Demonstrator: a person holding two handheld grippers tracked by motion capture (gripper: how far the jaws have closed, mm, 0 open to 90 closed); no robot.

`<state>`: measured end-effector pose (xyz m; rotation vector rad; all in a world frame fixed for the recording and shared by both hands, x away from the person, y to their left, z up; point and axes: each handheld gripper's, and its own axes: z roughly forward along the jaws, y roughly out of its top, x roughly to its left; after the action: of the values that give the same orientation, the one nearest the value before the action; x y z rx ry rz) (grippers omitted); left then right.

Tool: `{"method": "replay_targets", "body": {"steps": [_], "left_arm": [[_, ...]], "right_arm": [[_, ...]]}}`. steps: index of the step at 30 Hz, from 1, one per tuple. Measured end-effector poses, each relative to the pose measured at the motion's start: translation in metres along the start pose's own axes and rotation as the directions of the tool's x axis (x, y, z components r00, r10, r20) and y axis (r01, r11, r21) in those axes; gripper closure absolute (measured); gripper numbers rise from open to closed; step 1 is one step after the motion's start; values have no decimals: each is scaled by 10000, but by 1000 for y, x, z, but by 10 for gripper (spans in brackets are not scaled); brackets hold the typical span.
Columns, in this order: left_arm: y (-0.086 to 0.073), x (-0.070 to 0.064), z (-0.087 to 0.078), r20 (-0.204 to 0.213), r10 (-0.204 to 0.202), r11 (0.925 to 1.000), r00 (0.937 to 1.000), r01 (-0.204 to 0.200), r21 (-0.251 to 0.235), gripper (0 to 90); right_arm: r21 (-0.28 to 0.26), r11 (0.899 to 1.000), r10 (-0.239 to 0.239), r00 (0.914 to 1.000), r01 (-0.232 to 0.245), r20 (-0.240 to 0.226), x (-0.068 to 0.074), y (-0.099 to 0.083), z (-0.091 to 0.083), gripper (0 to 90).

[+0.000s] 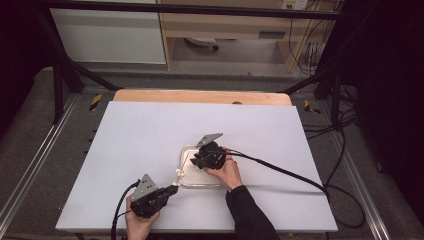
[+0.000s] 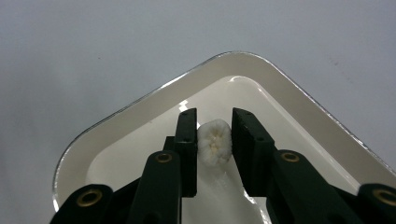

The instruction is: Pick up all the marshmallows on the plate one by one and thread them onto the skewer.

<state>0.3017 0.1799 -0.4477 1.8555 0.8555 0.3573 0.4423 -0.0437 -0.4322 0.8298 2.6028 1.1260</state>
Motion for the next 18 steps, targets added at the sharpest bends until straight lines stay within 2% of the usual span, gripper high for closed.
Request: {"method": "replay_targets", "body": {"steps": [9, 18], "left_arm": [[-1, -3, 4, 69, 155, 9998, 9999, -156, 88, 884], [0, -6, 8, 128, 318, 9993, 9994, -321, 205, 884]], "right_arm": [[-343, 9992, 174, 9987, -190, -473, 5, -1, -24, 739], [-1130, 9902, 731, 9940, -821, -818, 0, -16, -55, 745]]}}
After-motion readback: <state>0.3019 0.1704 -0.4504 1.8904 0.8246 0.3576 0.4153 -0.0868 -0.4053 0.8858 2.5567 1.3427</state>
